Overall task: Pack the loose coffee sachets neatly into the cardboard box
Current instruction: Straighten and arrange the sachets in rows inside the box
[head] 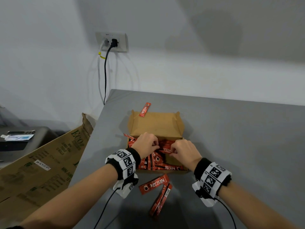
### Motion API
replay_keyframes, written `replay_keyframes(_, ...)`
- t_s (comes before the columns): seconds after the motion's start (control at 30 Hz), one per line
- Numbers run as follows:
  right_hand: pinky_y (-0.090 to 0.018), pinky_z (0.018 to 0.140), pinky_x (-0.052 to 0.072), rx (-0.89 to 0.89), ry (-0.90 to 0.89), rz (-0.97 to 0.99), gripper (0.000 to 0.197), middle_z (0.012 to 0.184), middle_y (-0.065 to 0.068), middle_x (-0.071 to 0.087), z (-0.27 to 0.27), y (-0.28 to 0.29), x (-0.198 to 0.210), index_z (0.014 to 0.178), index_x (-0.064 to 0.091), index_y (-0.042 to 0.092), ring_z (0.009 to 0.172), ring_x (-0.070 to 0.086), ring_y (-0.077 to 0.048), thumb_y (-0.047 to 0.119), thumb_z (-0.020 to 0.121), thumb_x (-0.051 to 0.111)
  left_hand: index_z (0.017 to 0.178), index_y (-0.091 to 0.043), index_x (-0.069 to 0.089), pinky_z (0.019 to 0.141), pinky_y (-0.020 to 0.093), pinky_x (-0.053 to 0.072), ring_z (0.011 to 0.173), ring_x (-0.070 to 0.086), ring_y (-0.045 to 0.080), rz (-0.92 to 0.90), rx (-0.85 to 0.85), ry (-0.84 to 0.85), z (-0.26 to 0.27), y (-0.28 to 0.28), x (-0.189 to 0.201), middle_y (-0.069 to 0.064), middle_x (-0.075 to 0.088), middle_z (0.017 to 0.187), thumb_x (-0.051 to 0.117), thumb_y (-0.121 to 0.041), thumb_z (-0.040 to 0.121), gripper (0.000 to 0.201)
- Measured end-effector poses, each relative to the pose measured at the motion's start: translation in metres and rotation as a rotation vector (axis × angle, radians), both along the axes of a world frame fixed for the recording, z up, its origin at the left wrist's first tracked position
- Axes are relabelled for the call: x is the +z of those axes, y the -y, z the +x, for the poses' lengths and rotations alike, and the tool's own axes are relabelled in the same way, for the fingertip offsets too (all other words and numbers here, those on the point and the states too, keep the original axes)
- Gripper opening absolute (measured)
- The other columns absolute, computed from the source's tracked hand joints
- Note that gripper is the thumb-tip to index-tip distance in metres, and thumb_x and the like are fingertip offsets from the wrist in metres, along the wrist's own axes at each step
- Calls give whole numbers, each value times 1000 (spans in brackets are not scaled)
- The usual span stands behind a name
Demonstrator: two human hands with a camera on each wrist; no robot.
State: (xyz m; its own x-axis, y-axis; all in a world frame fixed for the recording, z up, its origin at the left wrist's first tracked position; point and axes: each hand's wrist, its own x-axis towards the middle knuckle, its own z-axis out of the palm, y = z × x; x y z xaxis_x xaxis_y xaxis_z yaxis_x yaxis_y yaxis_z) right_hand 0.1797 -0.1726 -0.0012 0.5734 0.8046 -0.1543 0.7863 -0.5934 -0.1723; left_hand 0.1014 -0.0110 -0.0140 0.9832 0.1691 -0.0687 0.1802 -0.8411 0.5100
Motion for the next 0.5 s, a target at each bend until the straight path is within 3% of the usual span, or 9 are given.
replay_keyframes(0.1,-34,79,46,-31,9,-17,14,95,-3,66,0,-2,-4,86,63,15,94,59,-25,29,86,62,101,-7,71,81,29,53,85,65,16,-23,-21,4,-3,-1,1,7,70,98,58,-20,91,21)
replay_keyframes(0.23,-37,76,48,6,33,-35,11,95,-6,65,0,-4,-3,84,54,14,92,60,-28,23,86,60,97,-6,71,64,23,52,67,62,14,-56,-30,-46,-3,-3,2,6,71,86,53,-30,94,30)
replay_keyframes(0.33,-38,75,46,41,59,-33,12,100,-6,63,2,-4,-5,91,54,12,93,59,-28,23,87,58,98,-10,70,73,27,55,77,64,12,-19,-34,-45,-4,-2,2,3,70,90,64,-40,85,34)
replay_keyframes(0.43,-36,73,45,78,59,-9,16,101,-6,61,0,-5,-6,94,54,11,93,58,-27,25,89,57,101,-9,70,79,26,54,84,65,13,-40,-1,12,-4,-1,1,6,71,96,65,-27,86,23)
replay_keyframes(0.5,-33,65,44,108,111,31,24,94,-4,62,0,-2,-2,89,58,11,87,58,-24,32,82,67,100,-9,71,80,25,53,85,65,13,-51,-1,31,-4,0,0,6,71,97,63,-23,87,20)
